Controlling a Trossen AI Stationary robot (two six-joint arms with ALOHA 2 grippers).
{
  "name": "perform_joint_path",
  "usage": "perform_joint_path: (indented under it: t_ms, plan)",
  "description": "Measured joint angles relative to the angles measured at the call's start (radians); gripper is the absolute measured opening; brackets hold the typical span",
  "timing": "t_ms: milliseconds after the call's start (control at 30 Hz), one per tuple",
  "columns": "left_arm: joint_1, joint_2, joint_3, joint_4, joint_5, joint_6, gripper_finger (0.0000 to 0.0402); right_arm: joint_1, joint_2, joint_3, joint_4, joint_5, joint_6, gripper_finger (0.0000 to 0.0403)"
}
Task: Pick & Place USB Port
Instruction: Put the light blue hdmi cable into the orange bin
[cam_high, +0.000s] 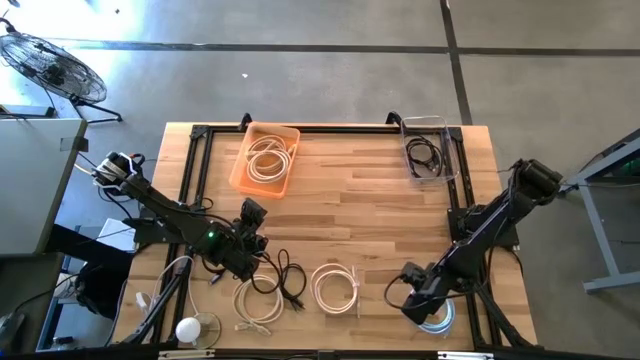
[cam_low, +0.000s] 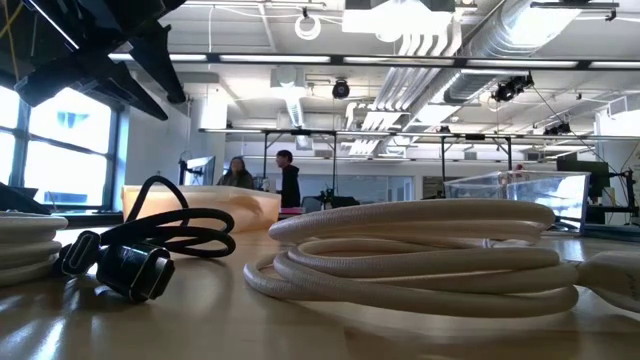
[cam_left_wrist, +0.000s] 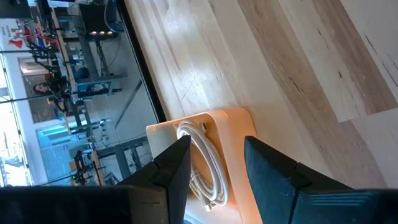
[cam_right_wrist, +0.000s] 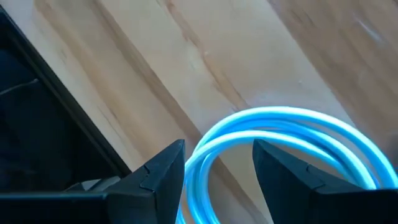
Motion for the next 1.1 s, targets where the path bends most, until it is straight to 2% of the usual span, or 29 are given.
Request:
perform_joint_path:
  t_ms: [533,700,933,1100]
  plan:
    - [0.000,0.000,0.000,0.001,0.001,0.000,0.0145,0.023,0.000,0.000,0.006,-0.049,0.210,0.0181]
    - [0.000,0.000,0.000,0.001,0.002,0.000,0.0145,0.046,0.005,0.000,0.013,-0.029,0.262,0.0181]
    - [0.000,0.000,0.000,0.001,0.002,-0.006,0.0145,0.047,0.084,0.000,0.107,-0.033,0.260,0.0181]
    - [0.000,0.000,0.000,0.001,0.003,-0.012,0.0145,0.042,0.159,0.004,0.136,-0.077,0.246,0.0181]
